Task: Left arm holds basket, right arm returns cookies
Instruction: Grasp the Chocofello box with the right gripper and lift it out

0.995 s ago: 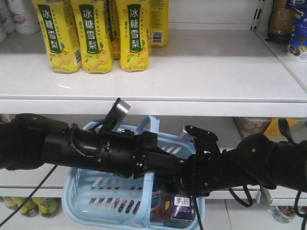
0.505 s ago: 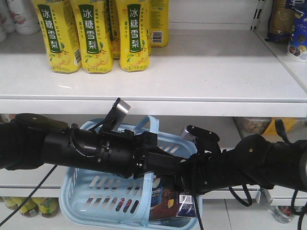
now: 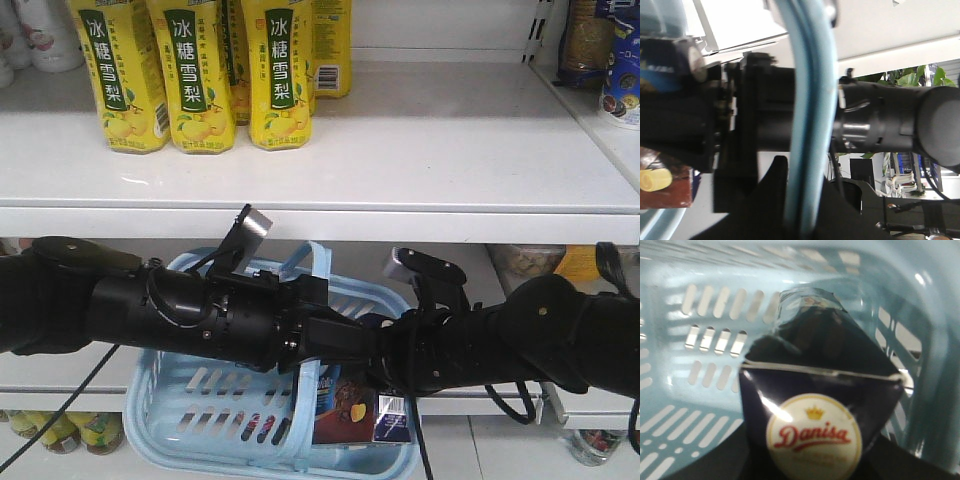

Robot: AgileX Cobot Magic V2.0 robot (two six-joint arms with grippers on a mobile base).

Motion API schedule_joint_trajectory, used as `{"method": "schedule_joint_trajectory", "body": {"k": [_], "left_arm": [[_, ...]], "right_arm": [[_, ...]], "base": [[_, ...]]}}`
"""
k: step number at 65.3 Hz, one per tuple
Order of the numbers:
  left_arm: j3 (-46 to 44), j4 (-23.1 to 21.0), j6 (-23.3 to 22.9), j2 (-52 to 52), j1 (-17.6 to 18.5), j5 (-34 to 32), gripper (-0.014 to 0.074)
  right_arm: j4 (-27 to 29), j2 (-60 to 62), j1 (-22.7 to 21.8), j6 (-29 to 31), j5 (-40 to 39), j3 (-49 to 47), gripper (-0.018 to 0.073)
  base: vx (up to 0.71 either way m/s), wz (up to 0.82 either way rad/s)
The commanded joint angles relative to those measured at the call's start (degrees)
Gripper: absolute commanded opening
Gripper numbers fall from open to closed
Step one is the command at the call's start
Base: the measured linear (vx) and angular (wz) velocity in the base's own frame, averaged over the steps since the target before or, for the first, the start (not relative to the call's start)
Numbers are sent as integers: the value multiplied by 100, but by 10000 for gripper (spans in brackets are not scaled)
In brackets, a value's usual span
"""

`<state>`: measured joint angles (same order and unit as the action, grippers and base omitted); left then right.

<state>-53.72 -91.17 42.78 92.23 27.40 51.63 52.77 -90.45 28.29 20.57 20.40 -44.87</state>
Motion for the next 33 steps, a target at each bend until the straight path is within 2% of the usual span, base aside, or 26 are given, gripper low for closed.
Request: {"method": "schedule_joint_trajectory", "body": {"k": [1, 13, 26, 33], "left_arm": [[-175, -411, 143, -231, -58, -256, -6], [-175, -411, 143, -231, -58, -256, -6], [-175, -411, 143, -231, -58, -256, -6], [-175, -411, 143, -231, -58, -256, -6]], "right_arm": [[-71, 337, -28, -76, -121, -127, 227], [-353, 478, -118, -285, -92, -127, 227], [-341, 505, -918, -361, 363, -127, 227], [-341, 609, -1211, -271, 597, -127, 227]], "base": [[0, 0], [0, 0], [0, 0], [0, 0]]}}
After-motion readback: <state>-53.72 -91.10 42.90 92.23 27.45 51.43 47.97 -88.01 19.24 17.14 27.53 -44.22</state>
